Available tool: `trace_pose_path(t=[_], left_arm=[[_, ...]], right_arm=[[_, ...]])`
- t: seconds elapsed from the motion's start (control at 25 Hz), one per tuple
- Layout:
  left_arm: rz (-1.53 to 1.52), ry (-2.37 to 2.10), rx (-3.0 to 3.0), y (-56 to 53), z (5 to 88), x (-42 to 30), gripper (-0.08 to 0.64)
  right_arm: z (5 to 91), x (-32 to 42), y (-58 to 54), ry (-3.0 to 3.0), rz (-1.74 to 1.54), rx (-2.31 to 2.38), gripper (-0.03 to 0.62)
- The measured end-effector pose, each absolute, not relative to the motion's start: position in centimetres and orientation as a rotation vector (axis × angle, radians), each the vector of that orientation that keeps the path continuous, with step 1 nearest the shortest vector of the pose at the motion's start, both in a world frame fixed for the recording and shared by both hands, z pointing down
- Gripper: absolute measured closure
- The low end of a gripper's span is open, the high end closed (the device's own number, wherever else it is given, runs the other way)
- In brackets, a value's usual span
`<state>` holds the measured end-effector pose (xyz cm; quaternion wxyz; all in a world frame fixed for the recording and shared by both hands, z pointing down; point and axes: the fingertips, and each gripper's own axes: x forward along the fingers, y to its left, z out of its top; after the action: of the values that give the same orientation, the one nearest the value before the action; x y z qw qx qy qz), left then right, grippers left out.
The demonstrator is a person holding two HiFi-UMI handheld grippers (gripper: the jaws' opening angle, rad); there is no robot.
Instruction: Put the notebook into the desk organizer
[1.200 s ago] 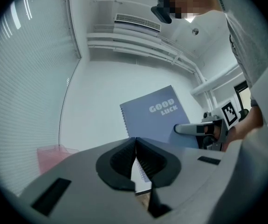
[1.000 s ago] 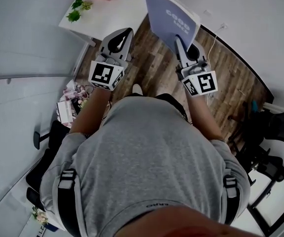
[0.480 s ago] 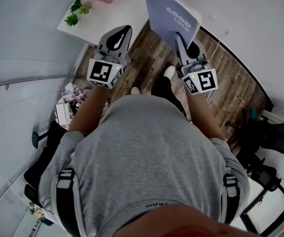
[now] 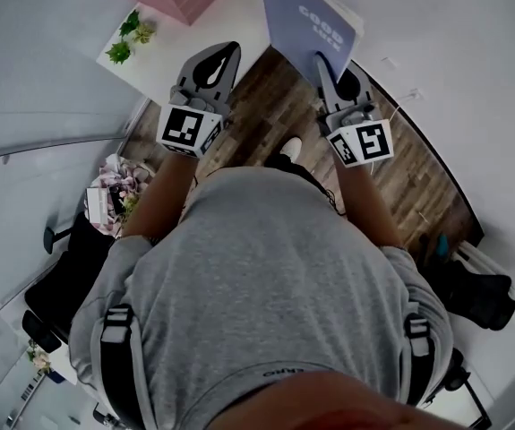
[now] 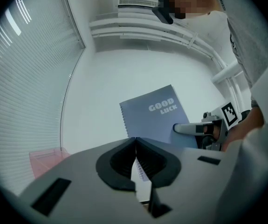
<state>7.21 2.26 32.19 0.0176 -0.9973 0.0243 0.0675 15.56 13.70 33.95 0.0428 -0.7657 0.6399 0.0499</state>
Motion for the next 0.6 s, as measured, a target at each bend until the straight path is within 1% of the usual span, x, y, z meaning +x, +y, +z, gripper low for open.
trace_pose_path(t=[0.28, 0.6], left_arm=[[0.206, 0.208, -3.071, 3.6, 31.9, 14.4, 0.540], [0.145, 0.338, -3.067, 2.3, 32.9, 17.9, 0.540]], right_arm=[[33.7, 23.9, 13.8, 2.060, 0.145, -2.234, 0.555], [34.9, 28.6, 12.3, 2.105, 0.084, -2.154, 0.555]])
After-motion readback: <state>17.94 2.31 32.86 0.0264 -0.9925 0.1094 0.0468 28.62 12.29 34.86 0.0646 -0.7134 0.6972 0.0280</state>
